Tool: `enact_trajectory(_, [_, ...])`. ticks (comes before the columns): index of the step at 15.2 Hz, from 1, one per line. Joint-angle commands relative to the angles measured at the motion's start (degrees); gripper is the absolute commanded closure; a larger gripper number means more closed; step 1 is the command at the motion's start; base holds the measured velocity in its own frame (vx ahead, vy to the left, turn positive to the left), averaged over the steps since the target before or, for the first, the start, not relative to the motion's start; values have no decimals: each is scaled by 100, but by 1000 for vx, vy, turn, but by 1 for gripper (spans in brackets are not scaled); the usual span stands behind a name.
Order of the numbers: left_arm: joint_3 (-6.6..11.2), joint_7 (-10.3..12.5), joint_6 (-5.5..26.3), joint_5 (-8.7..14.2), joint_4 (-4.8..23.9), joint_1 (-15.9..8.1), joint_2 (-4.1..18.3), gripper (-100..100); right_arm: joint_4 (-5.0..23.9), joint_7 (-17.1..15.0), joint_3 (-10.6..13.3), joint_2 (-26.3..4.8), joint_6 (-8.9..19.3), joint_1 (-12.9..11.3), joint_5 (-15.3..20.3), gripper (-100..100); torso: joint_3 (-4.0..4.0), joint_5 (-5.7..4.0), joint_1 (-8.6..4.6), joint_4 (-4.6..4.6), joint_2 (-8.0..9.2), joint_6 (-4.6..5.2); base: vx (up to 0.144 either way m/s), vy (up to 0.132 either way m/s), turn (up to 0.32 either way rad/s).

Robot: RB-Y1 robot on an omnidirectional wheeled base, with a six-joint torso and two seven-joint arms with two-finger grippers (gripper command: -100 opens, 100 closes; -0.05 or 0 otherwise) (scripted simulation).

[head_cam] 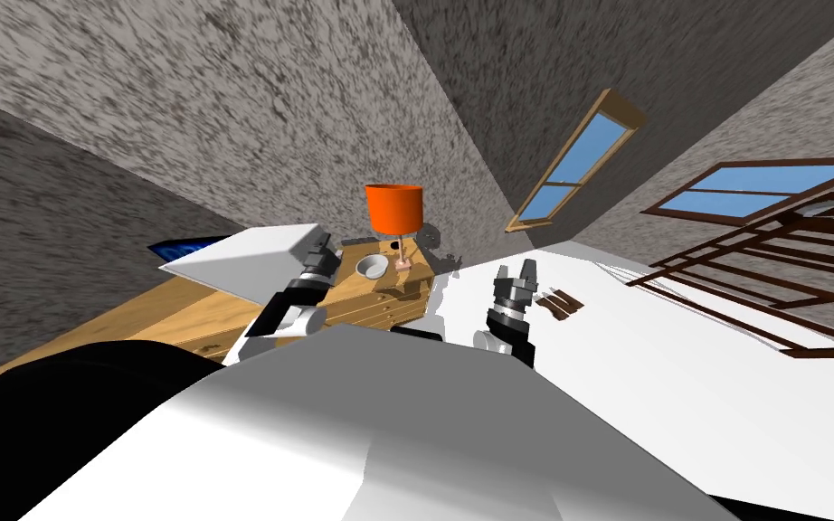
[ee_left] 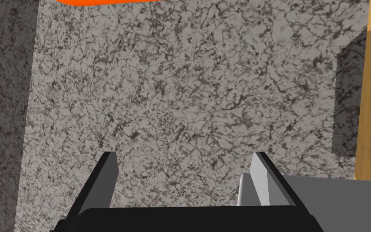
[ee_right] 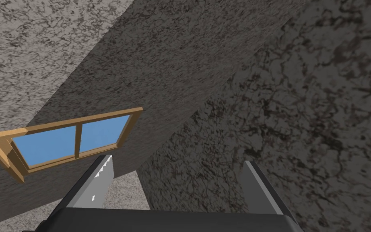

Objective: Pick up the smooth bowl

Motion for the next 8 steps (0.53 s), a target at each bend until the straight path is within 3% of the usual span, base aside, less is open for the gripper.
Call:
enact_trajectory(1, [117,0,286,73,-4,8,48,-100,0,0,0,0,0,0,0,0,0,0,0,0,0,0,-13,-1,-133])
enact_trajectory(2, [117,0,384,73,-4,8,48,-100,0,0,0,0,0,0,0,0,1,0,1,0,1,0,-5,0,-49])
enact_trajectory(3, [272,-9,516,174,-12,42,102,-100,0,0,0,0,0,1,0,0,0,1,1,0,0,-2,-9,-1,-123])
enact_trajectory(6, [272,-9,790,174,-12,42,102,-100,0,0,0,0,0,0,0,0,1,0,0,0,0,-2,-4,-4,-69])
enact_trajectory(7, [431,-18,958,276,-20,78,153,-100,0,0,0,0,0,1,0,0,-1,0,-1,0,-2,-2,-3,-8,-97])
enact_trajectory(8, [431,-18,1065,276,-20,78,153,-100,0,0,0,0,0,0,0,0,-1,0,-1,0,-1,-1,-8,-6,-129])
